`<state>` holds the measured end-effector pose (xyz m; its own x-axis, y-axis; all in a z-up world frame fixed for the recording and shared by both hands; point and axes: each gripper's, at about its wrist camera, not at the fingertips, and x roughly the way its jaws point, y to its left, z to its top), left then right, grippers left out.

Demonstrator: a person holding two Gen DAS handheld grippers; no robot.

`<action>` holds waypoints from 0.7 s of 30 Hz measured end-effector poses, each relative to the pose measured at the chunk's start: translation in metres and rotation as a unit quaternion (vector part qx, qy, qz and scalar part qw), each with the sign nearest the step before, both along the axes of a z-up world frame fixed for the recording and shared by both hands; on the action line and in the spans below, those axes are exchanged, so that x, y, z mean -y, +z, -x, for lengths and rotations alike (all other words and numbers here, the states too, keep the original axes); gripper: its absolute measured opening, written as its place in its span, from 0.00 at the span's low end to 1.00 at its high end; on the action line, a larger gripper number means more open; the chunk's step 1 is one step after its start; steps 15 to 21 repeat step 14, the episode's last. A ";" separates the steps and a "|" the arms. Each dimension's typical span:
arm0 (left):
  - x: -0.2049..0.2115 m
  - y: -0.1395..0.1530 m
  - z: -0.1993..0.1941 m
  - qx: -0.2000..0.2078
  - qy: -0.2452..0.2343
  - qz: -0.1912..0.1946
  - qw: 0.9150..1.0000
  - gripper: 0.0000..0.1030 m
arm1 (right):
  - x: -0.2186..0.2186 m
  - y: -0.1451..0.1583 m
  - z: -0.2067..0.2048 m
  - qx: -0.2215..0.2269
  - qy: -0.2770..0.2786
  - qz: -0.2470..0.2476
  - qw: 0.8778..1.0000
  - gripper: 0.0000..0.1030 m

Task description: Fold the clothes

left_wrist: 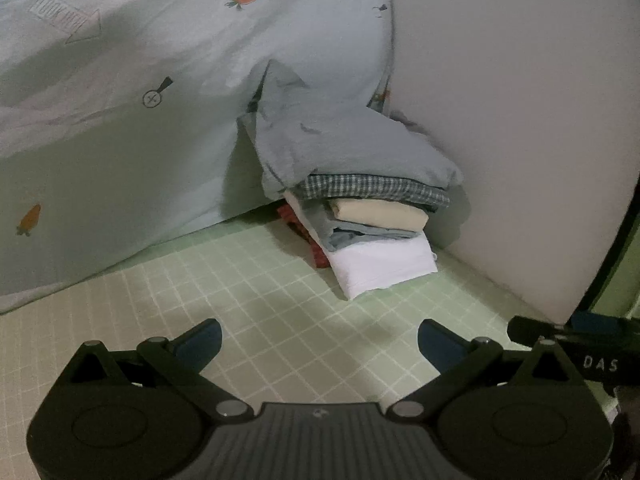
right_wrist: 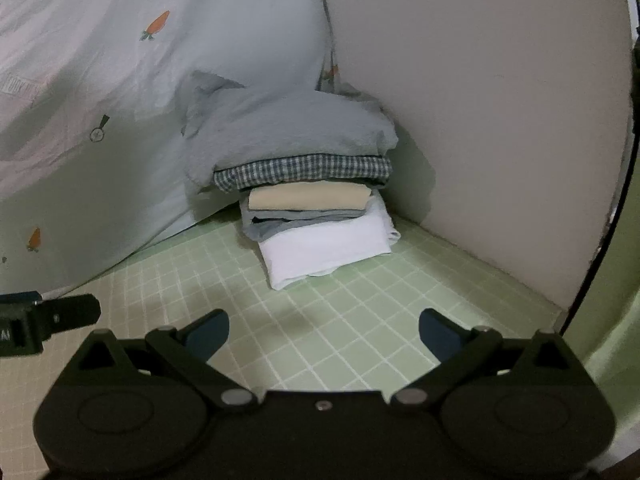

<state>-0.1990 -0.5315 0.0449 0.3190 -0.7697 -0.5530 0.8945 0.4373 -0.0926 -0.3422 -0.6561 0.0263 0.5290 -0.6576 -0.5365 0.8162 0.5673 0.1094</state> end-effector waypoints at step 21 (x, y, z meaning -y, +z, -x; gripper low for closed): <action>0.002 0.001 0.004 0.007 -0.005 -0.003 1.000 1.00 | -0.002 0.000 0.006 0.003 -0.004 0.003 1.000 0.99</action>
